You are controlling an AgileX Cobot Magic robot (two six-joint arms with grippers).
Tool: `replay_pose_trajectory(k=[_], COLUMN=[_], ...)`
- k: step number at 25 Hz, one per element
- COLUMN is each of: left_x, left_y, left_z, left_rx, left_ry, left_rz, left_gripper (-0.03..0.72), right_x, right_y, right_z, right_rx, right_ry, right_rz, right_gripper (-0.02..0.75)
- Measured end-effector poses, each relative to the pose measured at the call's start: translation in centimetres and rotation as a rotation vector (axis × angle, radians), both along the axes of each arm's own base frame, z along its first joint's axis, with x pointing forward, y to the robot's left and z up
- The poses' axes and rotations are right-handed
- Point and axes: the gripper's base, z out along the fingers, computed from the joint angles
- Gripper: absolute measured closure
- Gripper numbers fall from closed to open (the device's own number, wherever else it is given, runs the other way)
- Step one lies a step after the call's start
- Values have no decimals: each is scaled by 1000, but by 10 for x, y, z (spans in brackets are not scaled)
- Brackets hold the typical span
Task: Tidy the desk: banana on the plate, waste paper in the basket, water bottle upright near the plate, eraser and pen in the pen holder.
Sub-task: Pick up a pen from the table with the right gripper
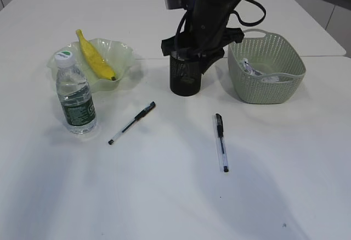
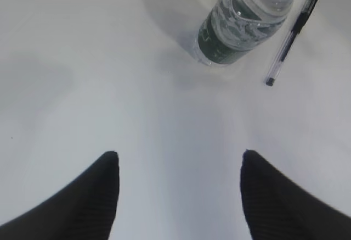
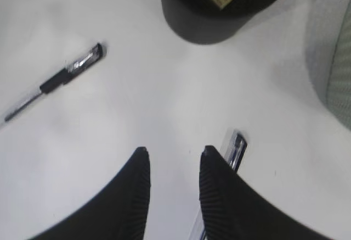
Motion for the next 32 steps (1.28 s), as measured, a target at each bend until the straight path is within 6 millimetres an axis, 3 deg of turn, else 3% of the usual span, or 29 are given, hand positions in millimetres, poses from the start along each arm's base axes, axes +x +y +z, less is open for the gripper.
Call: replay_pose_trajectory(k=[8,13,25,32], left_x=[-2,-2,-3,-4], left_y=[-1,-1,-3,-3], left_z=[-1,-1,-1,-1], left_rx=[-4,-4,-32,-35], left_ry=[25,27,41,47], left_rz=[-7,-8,-9,-10], left_gripper=[199,199,199,199], right_x=[-61,-90,-71,-62], right_y=[-33,-46,-39,-43], right_z=[-35,-36,-38,-76], right_rx=[-168,-173,8,-5], right_ry=[214,276,93,191], right_rz=[36,7,-281,-345], right_gripper=[507,506,424,423])
